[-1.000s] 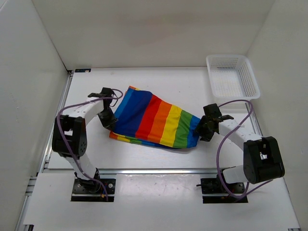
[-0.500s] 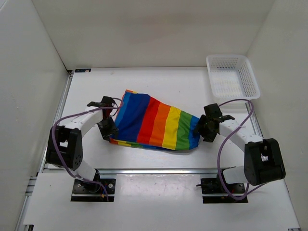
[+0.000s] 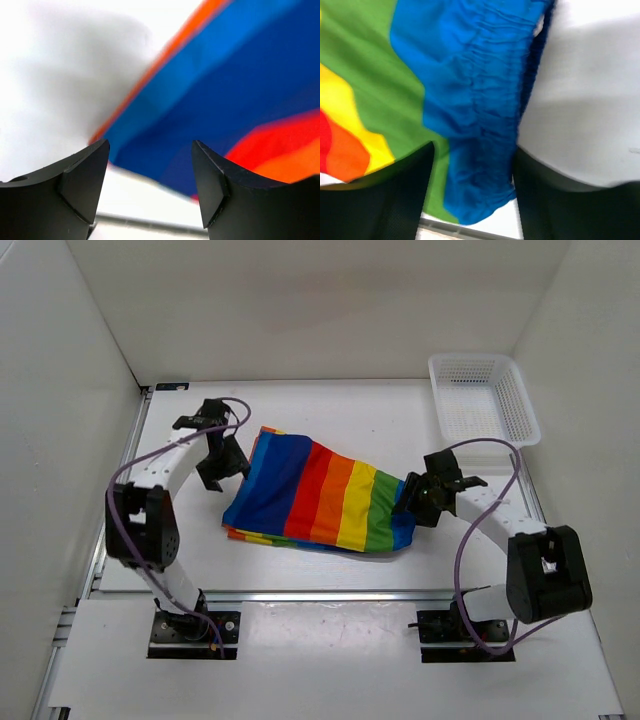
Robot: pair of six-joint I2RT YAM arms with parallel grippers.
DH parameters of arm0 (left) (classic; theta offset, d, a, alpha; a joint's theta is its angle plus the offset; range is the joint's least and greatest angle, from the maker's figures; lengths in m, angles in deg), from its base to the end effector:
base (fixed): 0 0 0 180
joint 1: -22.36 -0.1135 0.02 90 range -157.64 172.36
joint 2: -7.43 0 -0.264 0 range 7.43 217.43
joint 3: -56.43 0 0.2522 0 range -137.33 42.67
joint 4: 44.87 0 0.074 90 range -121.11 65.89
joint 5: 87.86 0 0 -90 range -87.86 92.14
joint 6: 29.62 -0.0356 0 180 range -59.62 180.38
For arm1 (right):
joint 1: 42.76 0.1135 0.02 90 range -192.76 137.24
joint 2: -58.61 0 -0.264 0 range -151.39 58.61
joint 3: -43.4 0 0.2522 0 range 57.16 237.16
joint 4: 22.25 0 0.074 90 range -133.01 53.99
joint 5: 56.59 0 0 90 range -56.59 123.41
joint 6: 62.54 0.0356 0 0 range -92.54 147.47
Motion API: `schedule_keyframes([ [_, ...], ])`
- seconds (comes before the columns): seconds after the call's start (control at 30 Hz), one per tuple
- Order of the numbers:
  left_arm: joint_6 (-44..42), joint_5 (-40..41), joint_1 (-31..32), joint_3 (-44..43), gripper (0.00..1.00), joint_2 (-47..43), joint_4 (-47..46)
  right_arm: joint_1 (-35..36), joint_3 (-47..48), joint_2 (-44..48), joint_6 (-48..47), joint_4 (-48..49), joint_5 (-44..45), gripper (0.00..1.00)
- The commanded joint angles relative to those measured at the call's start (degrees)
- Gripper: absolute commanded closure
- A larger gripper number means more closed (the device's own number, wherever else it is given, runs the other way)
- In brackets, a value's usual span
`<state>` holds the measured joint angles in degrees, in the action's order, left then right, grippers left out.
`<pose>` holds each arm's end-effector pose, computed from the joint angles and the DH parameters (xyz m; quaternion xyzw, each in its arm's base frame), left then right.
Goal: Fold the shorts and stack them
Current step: Fold the shorts
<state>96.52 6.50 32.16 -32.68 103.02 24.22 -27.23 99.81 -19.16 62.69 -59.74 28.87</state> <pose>0.3193 -0.0524 0.2417 -0.2305 0.9642 -0.0142 0.1303 0.2455 0.0711 0.1859 0.1542 0.9502 0.1495 0.2260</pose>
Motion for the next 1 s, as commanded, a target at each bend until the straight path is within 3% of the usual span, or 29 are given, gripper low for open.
schedule_keyframes([
  [0.0, -1.5, 0.9, -2.1, -3.9, 0.24, 9.0, -1.5, 0.3, -0.3, -2.6, -1.8, 4.0, -5.0, 0.41],
  [0.07, -1.5, 0.3, -2.2, -4.5, 0.25, 11.4, -2.3, 0.3, -1.6, -3.3, -1.8, 5.3, -5.0, 0.48],
  [0.33, -1.0, -2.2, -4.0, -0.4, 0.29, 16.2, -5.7, 0.3, -2.8, -5.1, -2.9, 5.3, -2.4, 0.47],
  [0.43, -1.0, -3.4, -4.0, 0.7, 0.3, 16.2, -6.2, 0.3, -2.8, -7.8, -3.5, 6.5, -4.0, 0.63],
  [0.47, -1.0, -3.4, -4.0, 1.5, 0.3, 16.2, -6.2, 0.3, -2.0, -9.2, -4.0, 6.5, -4.0, 0.76],
  [0.53, -1.0, -3.4, -3.4, 2.9, 0.3, 15.7, -6.2, 0.3, -0.5, -9.8, -4.0, 5.5, -3.3, 0.92],
  [0.6, -1.0, -3.4, -3.4, 4.8, 0.33, 13.9, -6.7, 0.3, 0.3, -9.3, -3.4, 3.8, -0.1, 1.0],
  [0.73, -1.0, -4.5, -2.2, 9.0, 0.35, 10.6, -7.3, 0.3, 3.3, -4.8, -4.2, -2.0, 7.2, 1.0],
  [0.97, -1.5, -9.5, -1.0, 14.5, 0.35, 3.9, -8.6, 3.0, 17.4, -1.9, -9.2, -14.8, 13.9, 1.0],
])
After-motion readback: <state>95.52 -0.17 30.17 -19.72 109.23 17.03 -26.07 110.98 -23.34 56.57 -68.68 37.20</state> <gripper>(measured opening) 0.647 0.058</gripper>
